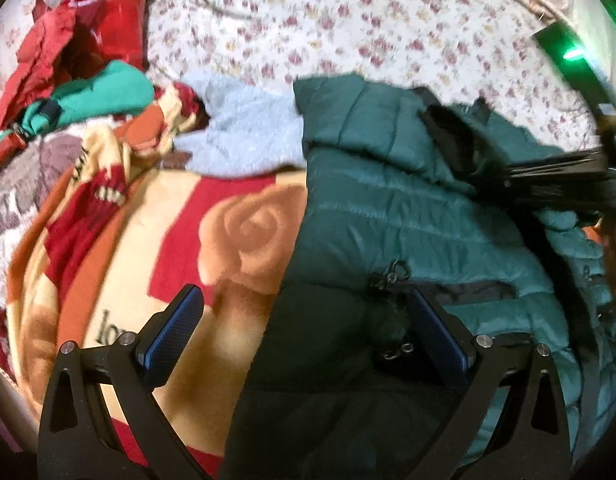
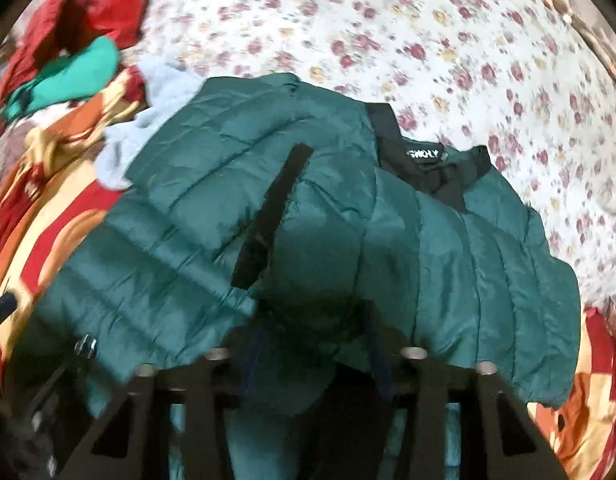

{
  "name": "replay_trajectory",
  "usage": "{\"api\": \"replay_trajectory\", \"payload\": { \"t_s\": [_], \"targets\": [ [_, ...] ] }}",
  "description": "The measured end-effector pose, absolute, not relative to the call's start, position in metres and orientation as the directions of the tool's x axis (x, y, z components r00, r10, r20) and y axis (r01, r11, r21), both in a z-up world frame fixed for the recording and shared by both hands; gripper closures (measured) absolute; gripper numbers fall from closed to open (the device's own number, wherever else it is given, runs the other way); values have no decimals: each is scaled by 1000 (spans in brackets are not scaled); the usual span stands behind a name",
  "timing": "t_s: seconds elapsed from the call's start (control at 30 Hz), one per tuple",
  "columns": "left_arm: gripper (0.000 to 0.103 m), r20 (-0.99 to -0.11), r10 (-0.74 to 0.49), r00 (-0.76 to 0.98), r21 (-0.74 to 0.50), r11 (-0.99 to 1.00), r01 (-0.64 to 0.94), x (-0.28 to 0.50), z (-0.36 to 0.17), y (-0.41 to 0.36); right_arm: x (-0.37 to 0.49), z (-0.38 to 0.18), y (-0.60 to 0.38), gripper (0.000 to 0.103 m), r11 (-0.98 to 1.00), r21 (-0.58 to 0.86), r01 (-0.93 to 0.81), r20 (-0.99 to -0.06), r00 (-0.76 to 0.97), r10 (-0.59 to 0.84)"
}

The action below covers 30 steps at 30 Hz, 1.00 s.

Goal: Fold large clothes

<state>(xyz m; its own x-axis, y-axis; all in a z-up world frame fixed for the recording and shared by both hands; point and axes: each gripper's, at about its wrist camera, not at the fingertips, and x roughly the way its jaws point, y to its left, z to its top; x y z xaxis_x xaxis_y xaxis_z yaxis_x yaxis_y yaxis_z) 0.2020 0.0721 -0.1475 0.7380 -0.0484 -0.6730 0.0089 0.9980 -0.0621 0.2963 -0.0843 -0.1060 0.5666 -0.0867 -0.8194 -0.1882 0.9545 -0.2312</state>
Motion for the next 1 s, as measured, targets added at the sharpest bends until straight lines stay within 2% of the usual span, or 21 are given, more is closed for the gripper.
{"api": "replay_trajectory", "payload": {
  "t_s": [0.07,0.27,0.37,0.43,0.53,0.63,0.7,0.83,1.0],
  "targets": [
    [1,-651,-60,757,-78,997,13,197,-139,76,298,-90,-86,93,972,-172,-159,-811,583,-47],
    [1,-646,-95,758,-192,981,-41,196,-127,107,318,-60,-57,95,984,14,-179,-800,588,118],
    [1,-661,-77,746,-211,974,-86,201,-129,119,340,-73,-33,95,973,114,-201,-818,536,207],
    [1,-676,-69,734,-215,971,-107,205,-131,124,352,-92,-23,94,972,129,-195,-849,486,210],
    [1,-684,-77,726,-239,963,-123,206,-132,130,360,-125,-17,91,983,112,-149,-877,451,168],
    [1,-683,-92,725,-259,958,-122,206,-131,133,353,-126,-17,79,983,122,-140,-864,472,175],
    [1,-685,-98,722,-264,957,-120,206,-131,132,345,-117,-12,58,980,116,-159,-855,486,180],
    [1,-692,-94,716,-254,960,-119,207,-132,129,327,-94,-8,56,979,51,-197,-815,558,154],
    [1,-701,-72,709,-236,962,-135,209,-133,134,281,-76,-38,56,980,89,-177,-785,593,178]
  ]
}}
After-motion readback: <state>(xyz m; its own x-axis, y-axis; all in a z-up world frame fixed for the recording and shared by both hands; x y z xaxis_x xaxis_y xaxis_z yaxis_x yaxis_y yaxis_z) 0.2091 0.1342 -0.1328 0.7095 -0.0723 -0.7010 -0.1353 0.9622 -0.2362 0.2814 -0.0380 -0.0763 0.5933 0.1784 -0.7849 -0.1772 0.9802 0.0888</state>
